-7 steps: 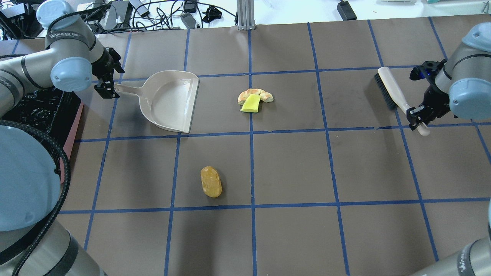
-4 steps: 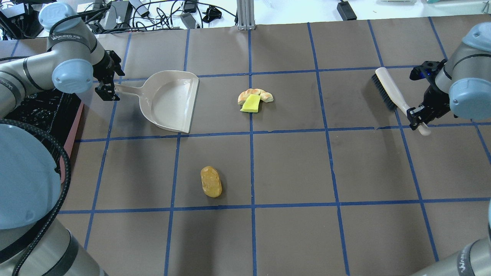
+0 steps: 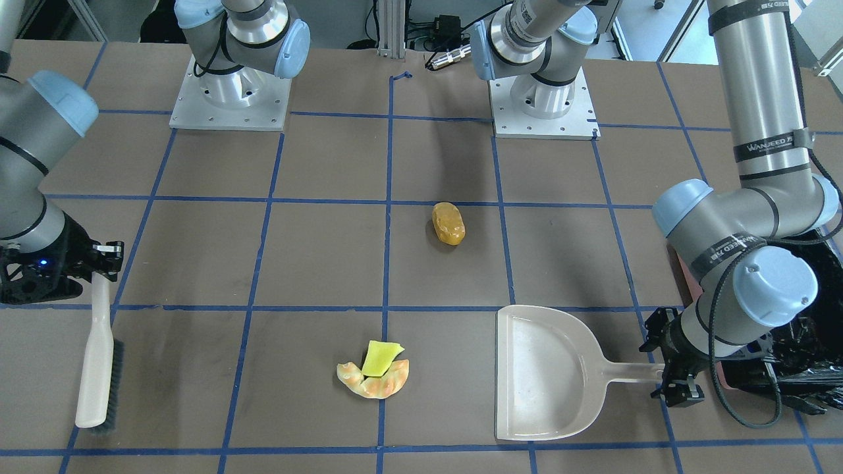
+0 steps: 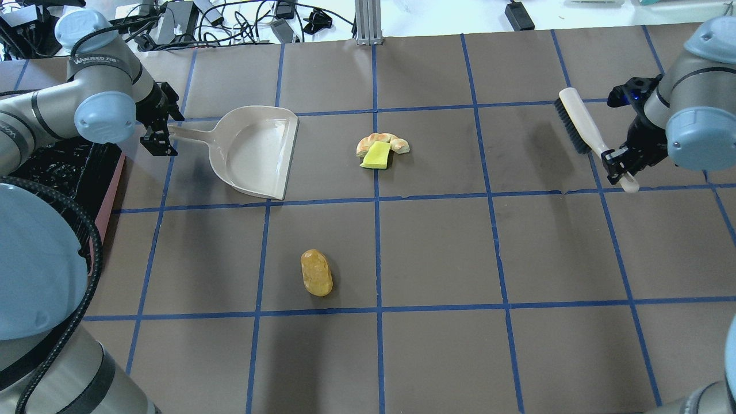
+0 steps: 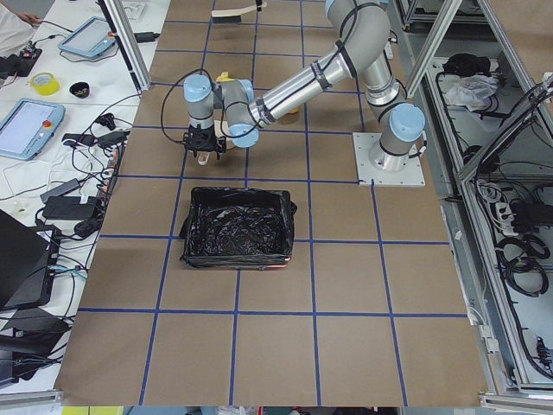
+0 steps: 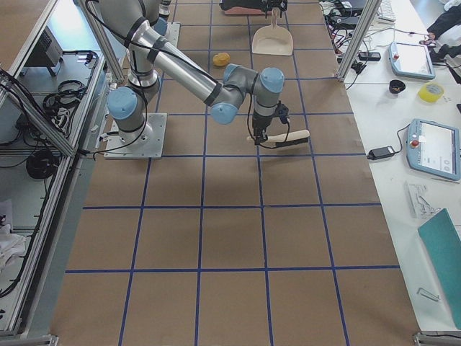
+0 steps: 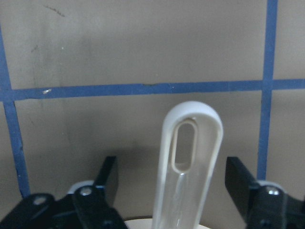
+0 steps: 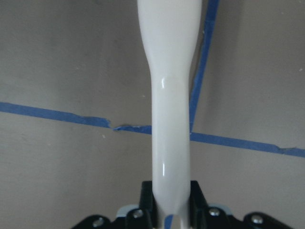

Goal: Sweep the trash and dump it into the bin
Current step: 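Lift the white brush with the right gripper, holding the dustpan with the left, then move the brush toward the sponge and bread while the left gripper angles the dustpan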

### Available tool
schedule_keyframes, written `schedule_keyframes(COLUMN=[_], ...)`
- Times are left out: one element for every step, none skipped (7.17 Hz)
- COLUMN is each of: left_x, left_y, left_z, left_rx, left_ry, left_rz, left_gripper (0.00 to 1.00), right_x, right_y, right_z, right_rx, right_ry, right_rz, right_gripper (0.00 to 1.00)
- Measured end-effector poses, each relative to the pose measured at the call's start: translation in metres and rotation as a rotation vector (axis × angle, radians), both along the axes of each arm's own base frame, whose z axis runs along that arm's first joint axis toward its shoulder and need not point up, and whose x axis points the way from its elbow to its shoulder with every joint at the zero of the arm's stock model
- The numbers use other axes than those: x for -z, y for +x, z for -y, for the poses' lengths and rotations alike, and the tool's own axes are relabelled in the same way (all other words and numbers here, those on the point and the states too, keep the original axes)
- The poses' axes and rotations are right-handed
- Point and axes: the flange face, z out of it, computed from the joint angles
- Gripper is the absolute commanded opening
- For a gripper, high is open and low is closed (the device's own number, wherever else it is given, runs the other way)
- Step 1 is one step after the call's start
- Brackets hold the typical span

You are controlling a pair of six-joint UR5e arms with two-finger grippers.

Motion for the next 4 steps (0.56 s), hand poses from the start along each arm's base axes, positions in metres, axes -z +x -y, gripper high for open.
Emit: schedule_keyframes(left_x=[0.000,-0.002,-0.004,-0.008], left_y=[0.000,-0.002,-0.004,-0.005], left_z=[0.001,0.003,0.004,0.005], left_rx=[0.006,0.008,0.010,0.014], left_ry=[-0.004,-0.015,-0.027,-0.036], left_rz=[-0.005,-0.020,-0.044,-0.055], left_gripper=[0.00,0.00,0.00,0.00], right_x=[-0.009,-0.014,-0.015,-0.014], right_y=[0.035,0.077,0.127,0.180], right_z=[0.003,0.003,0.000,-0.008], right_rx=[0.036,0.080,0.128,0.182], right_ry=[0.013,0.022,0.020,0.011], right_rz=[-0.011,-0.026,-0.042,-0.057], right_gripper=[0.00,0.00,0.00,0.00])
